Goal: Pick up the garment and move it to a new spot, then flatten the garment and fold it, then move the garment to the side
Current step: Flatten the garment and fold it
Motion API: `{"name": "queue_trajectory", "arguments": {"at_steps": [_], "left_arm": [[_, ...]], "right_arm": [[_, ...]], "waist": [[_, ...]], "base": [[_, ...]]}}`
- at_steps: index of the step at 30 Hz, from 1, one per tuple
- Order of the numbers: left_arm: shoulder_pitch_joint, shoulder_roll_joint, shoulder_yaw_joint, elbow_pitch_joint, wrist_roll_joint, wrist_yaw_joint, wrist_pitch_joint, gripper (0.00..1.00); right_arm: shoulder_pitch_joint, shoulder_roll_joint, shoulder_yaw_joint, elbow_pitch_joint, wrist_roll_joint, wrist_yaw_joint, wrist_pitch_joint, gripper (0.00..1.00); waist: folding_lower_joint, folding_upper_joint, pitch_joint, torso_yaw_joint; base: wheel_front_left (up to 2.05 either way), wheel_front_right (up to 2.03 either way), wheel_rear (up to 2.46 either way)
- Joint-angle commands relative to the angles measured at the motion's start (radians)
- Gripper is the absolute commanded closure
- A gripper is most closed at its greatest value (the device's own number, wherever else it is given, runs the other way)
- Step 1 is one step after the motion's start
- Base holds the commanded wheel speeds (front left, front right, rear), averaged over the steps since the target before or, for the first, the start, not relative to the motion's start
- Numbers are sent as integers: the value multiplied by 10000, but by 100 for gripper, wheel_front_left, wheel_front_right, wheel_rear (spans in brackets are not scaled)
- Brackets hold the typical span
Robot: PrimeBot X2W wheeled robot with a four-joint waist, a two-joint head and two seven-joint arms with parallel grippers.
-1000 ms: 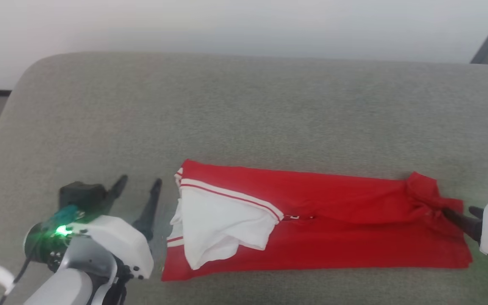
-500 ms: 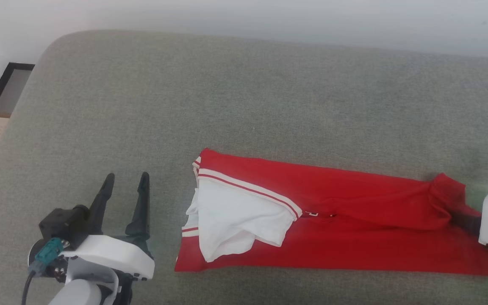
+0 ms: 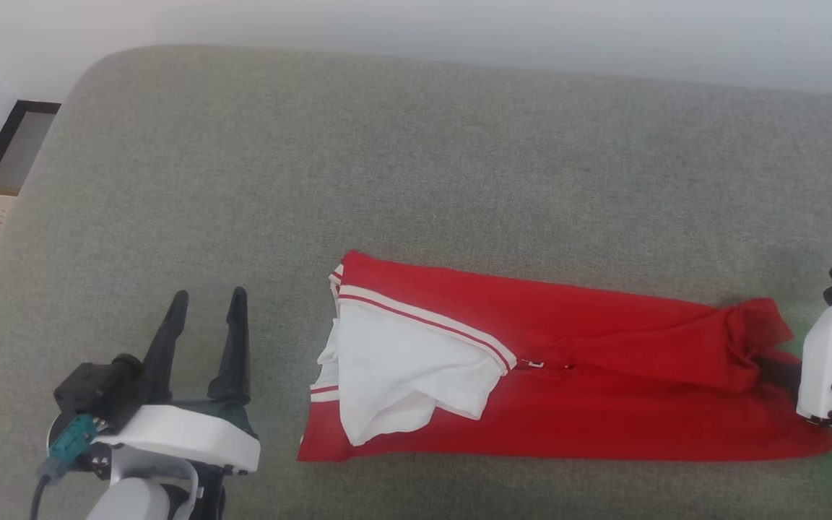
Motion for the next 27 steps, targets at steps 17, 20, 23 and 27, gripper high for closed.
{"name": "queue_trajectory", "arguments": {"at_steps": [17,20,23,27], "left_arm": [[385,-830,1237,70,1210,-1039,-46,0],[410,-941,1351,143,1339,-1189,-47,0],[418,-1024,1518,185,1429,-1308,-46,0],[646,-1086,1737,323,1515,-1518,-46,0]], "right_arm": [[-754,-1476,-1111,1569,-997,-8,-1542,100],[-954,-1559,-1133,1866,-1226,-6,-1622,100],[-1055,-1591,-898,1674,-1304,-8,-1651,100],[-581,-1413,-436,199,-682,0,-1613,100]], "waist": [[0,-1,-68,-377],[0,-1,-118,-477],[0,-1,-214,-608],[0,-1,-509,-817]], "base": [[0,0,0],[0,0,0],[0,0,0],[0,0,0]]}}
